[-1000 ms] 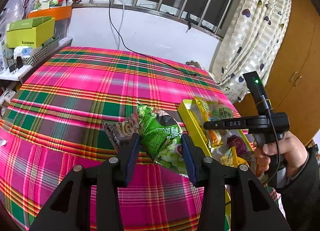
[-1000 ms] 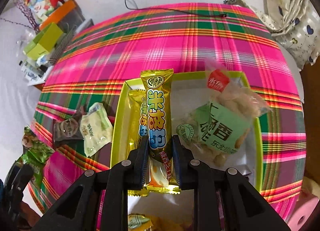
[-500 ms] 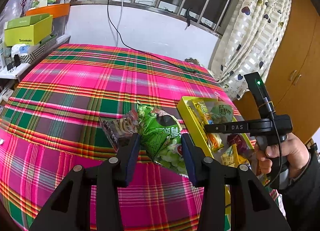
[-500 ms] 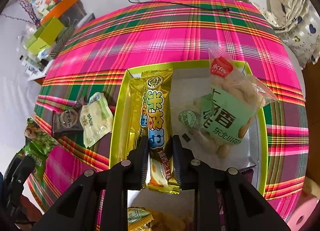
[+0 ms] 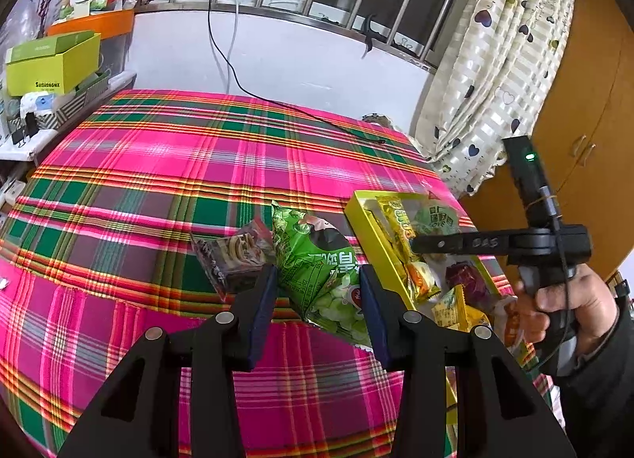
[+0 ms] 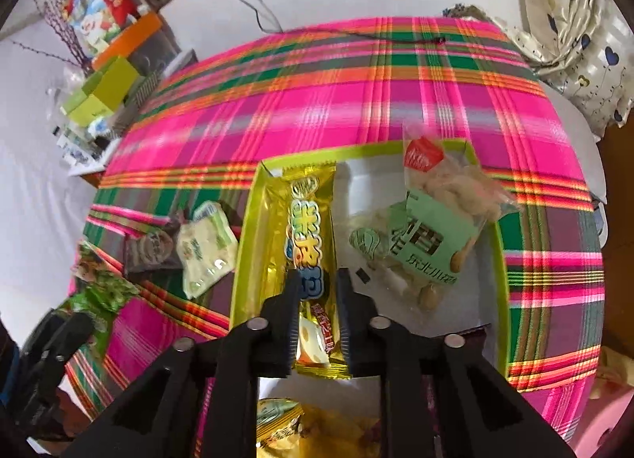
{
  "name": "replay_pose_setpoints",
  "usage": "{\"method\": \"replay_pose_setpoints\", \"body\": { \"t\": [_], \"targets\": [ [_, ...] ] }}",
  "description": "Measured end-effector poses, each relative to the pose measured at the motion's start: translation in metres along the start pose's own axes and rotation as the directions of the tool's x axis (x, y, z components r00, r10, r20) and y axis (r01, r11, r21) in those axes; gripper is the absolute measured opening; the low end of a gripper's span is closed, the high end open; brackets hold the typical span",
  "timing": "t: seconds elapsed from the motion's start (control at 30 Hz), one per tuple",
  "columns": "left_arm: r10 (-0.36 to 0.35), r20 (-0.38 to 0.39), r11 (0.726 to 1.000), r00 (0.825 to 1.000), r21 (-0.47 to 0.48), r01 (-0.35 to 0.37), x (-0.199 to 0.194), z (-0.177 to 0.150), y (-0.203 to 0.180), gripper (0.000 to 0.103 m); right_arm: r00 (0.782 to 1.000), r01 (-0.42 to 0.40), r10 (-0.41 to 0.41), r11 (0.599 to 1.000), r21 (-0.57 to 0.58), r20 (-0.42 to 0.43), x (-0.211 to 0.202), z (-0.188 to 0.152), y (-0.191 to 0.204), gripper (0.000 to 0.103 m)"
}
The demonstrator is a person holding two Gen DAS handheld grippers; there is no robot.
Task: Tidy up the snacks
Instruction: 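Lower gold stick snack into white box and open right tool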
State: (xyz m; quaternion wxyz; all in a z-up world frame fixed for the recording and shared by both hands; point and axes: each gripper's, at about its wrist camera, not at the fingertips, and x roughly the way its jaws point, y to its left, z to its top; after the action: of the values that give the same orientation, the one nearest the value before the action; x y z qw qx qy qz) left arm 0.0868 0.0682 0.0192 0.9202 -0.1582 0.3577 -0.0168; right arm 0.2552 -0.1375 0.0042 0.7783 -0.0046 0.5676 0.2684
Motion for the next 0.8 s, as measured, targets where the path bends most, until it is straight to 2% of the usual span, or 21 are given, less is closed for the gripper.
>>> {"method": "replay_pose_setpoints", "body": {
  "t": [0.23, 0.47, 0.57, 0.8],
  "targets": [
    [0.006, 0.002, 1.000, 1.000, 0.010, -0.006, -0.003, 0.002, -0.004, 0.043, 1.000, 0.002, -0.002, 1.000, 0.007, 0.008, 0.006, 0.010, -0.004, 0.013],
    [0.001, -0.005, 1.000, 1.000, 0.012, -0.001, 0.000, 0.001, -0.005, 0.043, 1.000, -0.005, 0.003, 0.997, 0.072, 0.022, -0.003, 0.008, -0.024, 0.014],
    [-0.003, -0.008, 1.000, 1.000, 0.019, 0.003, 0.001, 0.000, -0.007, 0.043, 0.999, -0.009, 0.005, 0.995, 0.099, 0.036, -0.008, 0.007, -0.031, 0.017],
    [-0.002, -0.010, 1.000, 1.000, 0.018, 0.002, 0.001, 0.001, -0.006, 0.043, 1.000, -0.019, 0.016, 0.991, 0.131, 0.022, 0.000, 0.013, -0.037, 0.017]
  ]
}}
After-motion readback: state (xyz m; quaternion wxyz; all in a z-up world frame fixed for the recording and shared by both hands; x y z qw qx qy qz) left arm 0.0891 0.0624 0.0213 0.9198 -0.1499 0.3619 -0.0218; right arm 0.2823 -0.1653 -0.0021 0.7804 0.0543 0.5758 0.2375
